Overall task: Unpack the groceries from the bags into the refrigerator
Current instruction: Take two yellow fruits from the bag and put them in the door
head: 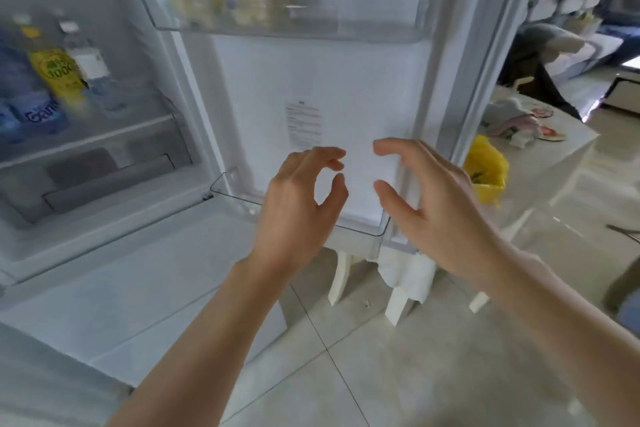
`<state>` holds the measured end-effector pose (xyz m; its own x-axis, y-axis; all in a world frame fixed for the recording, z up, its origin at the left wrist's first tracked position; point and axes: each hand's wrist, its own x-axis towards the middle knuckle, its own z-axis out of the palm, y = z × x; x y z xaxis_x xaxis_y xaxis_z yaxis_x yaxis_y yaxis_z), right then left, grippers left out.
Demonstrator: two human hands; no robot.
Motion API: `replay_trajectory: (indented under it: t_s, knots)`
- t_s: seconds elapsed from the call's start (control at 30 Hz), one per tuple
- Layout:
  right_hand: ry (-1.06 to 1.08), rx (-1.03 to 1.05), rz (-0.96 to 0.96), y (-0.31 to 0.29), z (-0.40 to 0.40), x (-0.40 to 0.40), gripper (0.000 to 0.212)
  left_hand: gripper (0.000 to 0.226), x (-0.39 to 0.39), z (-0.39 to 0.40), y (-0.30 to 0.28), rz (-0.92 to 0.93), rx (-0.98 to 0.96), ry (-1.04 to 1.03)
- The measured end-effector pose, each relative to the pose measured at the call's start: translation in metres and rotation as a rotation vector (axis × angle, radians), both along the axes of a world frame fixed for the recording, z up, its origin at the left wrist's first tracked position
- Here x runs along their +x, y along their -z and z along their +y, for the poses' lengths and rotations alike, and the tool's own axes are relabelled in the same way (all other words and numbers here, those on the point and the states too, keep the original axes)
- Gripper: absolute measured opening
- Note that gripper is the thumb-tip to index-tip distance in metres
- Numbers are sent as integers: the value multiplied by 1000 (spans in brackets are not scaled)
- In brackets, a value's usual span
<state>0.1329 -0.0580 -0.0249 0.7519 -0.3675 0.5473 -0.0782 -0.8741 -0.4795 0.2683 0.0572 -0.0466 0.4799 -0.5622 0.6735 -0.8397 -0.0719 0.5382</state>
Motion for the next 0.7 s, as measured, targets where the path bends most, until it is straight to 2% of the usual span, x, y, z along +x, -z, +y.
replay_trajectory:
  t_s: [0.17,0.27,0.4,0.5,0.7]
  knots:
    - [58,116,7,57,-36,-55,34,23,-52,-35,44,85,76,56]
    - [135,219,106,92,-60,-99,33,21,-92,-64,75,195,128,89]
    - [221,307,189,137,-102,-164,35,21,-155,-108,121,327,259,92]
    - [245,350,236,167,-139,-209,28,21,-201,-140,155,428,398,91]
    - [326,468,344,210,-209,-274,33,16,-260,-200,200,526,572,126]
